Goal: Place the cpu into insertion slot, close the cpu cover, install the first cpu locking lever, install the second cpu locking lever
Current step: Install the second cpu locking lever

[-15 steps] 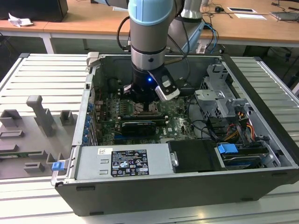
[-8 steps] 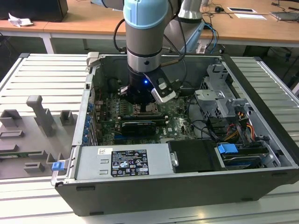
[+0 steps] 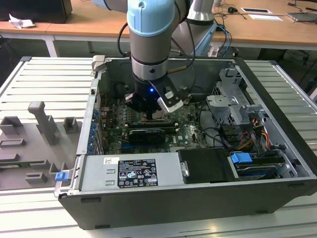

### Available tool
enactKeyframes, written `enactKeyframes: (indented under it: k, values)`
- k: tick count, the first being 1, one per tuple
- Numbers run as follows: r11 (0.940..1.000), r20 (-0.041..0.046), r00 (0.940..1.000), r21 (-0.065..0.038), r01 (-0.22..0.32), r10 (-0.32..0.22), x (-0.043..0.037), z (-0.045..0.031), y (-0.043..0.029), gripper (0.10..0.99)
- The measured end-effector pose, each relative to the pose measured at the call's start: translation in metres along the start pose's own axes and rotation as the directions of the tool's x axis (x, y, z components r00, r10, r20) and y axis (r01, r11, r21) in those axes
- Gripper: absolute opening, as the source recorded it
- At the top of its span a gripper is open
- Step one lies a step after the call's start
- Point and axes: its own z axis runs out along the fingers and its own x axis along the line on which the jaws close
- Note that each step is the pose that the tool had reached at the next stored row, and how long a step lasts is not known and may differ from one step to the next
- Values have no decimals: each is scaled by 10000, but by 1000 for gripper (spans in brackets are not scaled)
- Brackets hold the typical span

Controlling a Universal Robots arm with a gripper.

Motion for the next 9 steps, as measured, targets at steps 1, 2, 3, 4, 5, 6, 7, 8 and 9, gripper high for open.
enactKeyframes:
  k: [1,2,3,4,5,6,7,8,9]
  values:
    - [9999,3,10000,-127,29,-29,14,-1,-21,106]
    - [9998,-7,9999,-185,109,-109,25,-1,-39,106]
    - [9996,-13,9999,-225,161,-162,35,2,-52,106]
    - [9995,-15,9998,-260,187,-187,45,6,-59,106]
    - [9992,-17,9997,-315,226,-227,60,20,-71,106]
    - [9991,-20,9997,-346,262,-263,74,43,-76,106]
    - [9990,-23,9996,-354,280,-281,83,56,-79,106]
    - [9989,-27,9995,-361,305,-306,91,79,-82,106]
    - [9987,-32,9994,-370,340,-342,98,103,-86,106]
